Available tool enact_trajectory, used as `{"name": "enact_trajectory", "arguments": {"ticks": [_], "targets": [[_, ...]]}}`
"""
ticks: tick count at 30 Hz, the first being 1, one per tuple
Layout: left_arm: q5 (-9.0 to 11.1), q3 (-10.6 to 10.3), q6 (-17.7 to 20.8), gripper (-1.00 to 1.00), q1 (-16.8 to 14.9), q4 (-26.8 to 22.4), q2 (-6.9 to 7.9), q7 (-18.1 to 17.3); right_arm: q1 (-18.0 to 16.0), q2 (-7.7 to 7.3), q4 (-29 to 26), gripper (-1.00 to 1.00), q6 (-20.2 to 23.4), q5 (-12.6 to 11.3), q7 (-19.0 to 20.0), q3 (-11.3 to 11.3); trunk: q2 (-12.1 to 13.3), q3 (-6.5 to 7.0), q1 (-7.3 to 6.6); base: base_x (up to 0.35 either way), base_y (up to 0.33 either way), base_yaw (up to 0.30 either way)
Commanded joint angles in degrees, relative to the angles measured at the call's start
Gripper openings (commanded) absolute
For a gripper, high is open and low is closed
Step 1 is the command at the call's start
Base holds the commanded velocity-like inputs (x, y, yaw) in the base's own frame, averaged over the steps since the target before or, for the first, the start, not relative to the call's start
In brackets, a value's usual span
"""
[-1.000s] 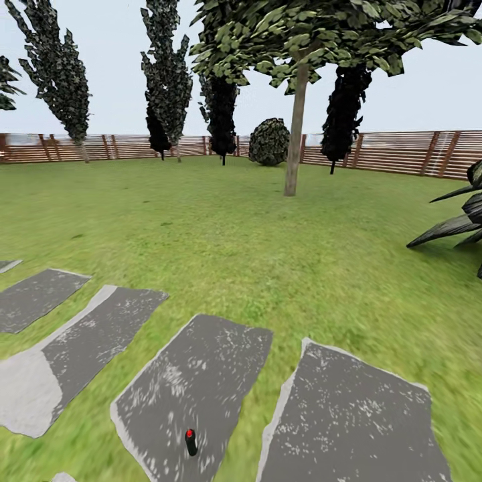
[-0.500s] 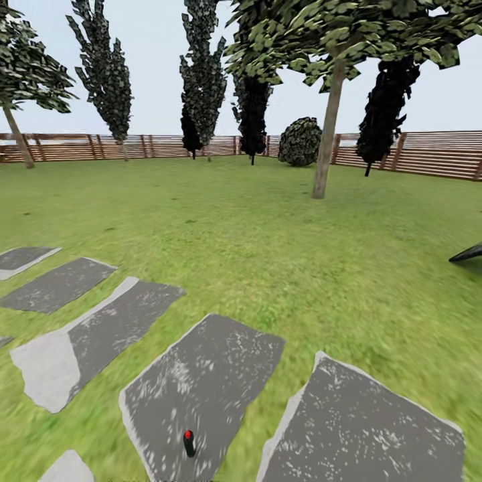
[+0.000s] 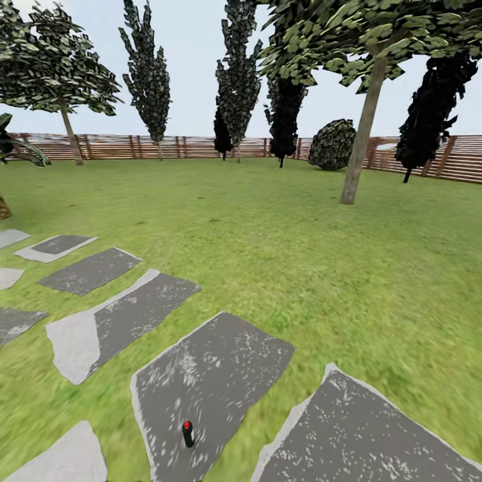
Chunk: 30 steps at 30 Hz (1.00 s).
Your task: Pick up the pesticide atomizer in the garden and spray insectifuge to fully cover both potted plants in the garden.
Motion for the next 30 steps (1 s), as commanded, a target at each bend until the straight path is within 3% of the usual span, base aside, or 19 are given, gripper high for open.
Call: {"name": "enact_trajectory", "arguments": {"ticks": [1,11,30], "targets": [[0.1,0.1,-0.2,1.00,0.0,0.1,-0.01,-0.1,0.0,0.00,0.0,1.00,-0.1,0.0,-0.1,0.0,0.0,-0.04,0.00,0.000,-0.274,0.277],[0.3,0.2,-0.1,1.00,-0.1,0.2,1.19,0.0,-0.1,0.00,0.0,1.00,-0.2,0.0,-0.1,0.0,0.0,-0.04,0.00,0.043,-0.274,0.277],[0.3,0.1,-0.1,1.00,0.0,0.2,1.27,0.0,-0.1,0.00,0.0,1.00,-0.2,0.0,-0.1,0.0,0.0,-0.04,0.00,0.185,-0.278,0.277]]}}
